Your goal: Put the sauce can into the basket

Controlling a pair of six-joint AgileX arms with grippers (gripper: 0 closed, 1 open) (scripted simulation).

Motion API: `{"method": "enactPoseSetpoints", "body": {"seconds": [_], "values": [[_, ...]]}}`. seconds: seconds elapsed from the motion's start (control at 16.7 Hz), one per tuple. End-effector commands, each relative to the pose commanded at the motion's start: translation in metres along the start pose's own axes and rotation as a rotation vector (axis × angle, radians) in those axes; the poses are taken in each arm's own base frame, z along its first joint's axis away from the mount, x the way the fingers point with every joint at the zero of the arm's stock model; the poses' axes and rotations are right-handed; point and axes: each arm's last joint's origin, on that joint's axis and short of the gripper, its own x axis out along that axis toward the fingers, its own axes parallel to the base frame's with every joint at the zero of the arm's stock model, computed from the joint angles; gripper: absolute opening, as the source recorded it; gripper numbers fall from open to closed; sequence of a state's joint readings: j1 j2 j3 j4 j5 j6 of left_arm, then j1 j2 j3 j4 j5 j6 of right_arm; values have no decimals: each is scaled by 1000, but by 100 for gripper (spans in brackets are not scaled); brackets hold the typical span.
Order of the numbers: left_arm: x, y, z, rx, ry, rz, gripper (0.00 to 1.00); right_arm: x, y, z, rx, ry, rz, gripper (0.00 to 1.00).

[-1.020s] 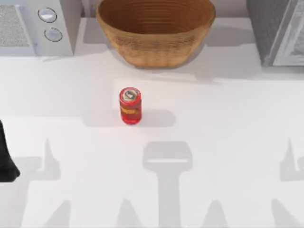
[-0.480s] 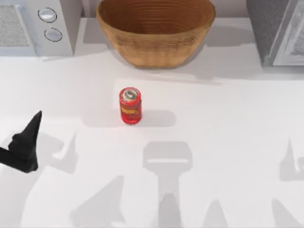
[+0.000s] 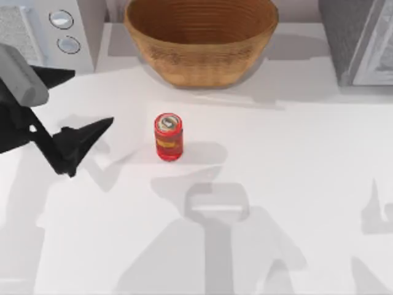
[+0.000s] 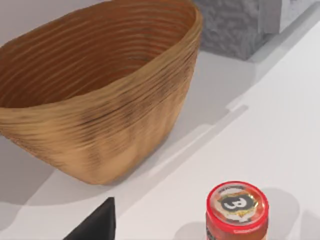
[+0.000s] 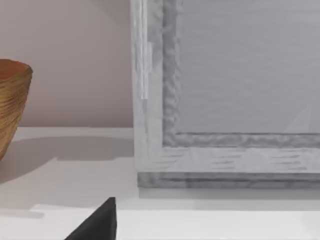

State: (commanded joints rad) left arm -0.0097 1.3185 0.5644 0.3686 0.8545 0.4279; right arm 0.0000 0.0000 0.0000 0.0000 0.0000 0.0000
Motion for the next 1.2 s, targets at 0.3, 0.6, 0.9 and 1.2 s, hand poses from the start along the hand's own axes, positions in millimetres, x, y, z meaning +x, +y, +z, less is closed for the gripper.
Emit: {"method": "enactPoseSetpoints", "body": {"seconds": [0.3, 0.6, 0.9, 1.2], "values": [[66, 49, -51, 22, -66, -280, 100, 0, 0, 0, 0, 0, 0, 100], [114, 68, -121, 6, -140, -467, 100, 0, 0, 0, 0, 0, 0, 100], [130, 70, -156, -13, -172, -537, 100, 0, 0, 0, 0, 0, 0, 100], [128, 71, -157, -18, -168, -530, 100, 0, 0, 0, 0, 0, 0, 100]]}}
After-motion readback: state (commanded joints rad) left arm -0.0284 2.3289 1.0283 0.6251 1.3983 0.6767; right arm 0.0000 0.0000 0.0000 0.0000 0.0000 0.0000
